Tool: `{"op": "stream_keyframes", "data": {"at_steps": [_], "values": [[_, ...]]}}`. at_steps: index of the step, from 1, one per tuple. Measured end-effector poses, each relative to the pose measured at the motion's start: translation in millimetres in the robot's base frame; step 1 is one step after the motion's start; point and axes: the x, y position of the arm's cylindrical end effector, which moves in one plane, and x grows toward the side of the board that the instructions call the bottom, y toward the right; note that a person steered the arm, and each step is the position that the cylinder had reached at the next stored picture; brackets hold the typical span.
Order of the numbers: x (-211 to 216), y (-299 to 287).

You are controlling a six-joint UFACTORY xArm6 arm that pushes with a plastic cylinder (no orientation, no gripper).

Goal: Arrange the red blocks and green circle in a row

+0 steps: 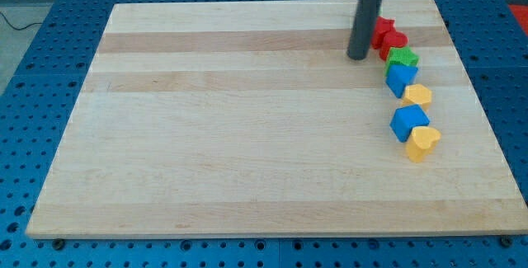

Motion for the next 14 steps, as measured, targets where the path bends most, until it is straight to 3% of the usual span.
{"op": "stream_keyframes", "data": {"at_steps": [2,6,8,9,11,14], "values": [[-36.4,-19.0],[-43.2,49.0],[-43.2,-26.2],[-51.7,-34.5],[-84.7,15.7],[-103.7,27.5]]}}
